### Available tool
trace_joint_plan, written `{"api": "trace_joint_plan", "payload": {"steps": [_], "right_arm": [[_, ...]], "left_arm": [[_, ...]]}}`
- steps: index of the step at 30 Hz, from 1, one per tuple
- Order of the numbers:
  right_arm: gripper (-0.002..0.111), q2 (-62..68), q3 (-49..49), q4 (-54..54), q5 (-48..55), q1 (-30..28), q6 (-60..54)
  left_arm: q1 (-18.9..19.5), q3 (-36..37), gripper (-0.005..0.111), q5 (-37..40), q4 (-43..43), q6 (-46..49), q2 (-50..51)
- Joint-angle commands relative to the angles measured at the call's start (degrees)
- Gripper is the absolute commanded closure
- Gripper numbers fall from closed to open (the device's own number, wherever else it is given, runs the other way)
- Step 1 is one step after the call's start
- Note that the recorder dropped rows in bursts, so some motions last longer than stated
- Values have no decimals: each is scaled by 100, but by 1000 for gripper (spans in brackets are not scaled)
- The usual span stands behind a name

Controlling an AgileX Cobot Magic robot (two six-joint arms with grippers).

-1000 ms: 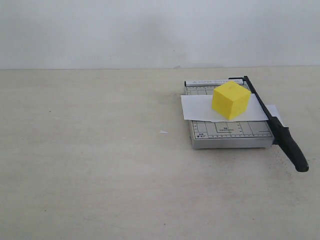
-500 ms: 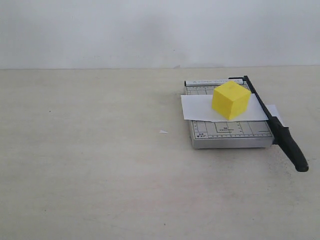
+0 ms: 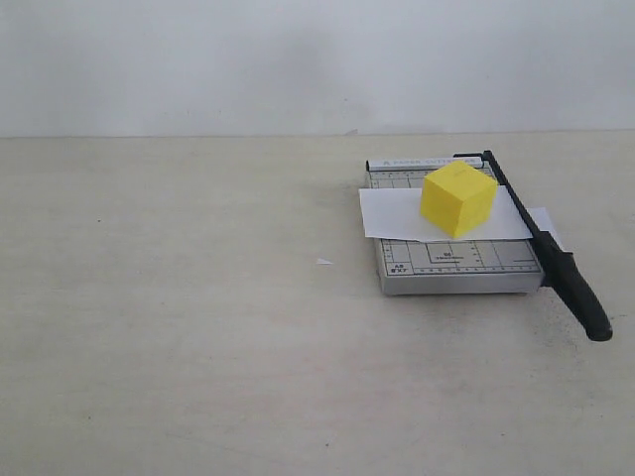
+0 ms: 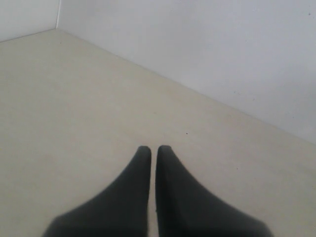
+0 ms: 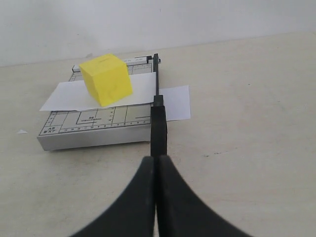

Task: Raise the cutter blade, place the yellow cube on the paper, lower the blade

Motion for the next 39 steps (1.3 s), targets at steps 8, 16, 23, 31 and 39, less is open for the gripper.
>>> {"api": "trace_joint_plan", "payload": {"steps": [8,16,23,31,39], "right_arm": [[108,-32,0,-11,-24,13,13],[108,-32,0,-11,-24,13,13],[108,-32,0,-11,-24,13,13],[108,-32,0,-11,-139,13,13],[108,-32,0,-11,-139,13,13]], "left_arm": [[-29,20,102,12,38,-5,-16],[-99,20,102,479,1129,269,-16],[-458,20,102,461,1153,487,-16],[-458,20,102,456,1175,690,-16],[-458,20,102,456,1175,690,-16]]}}
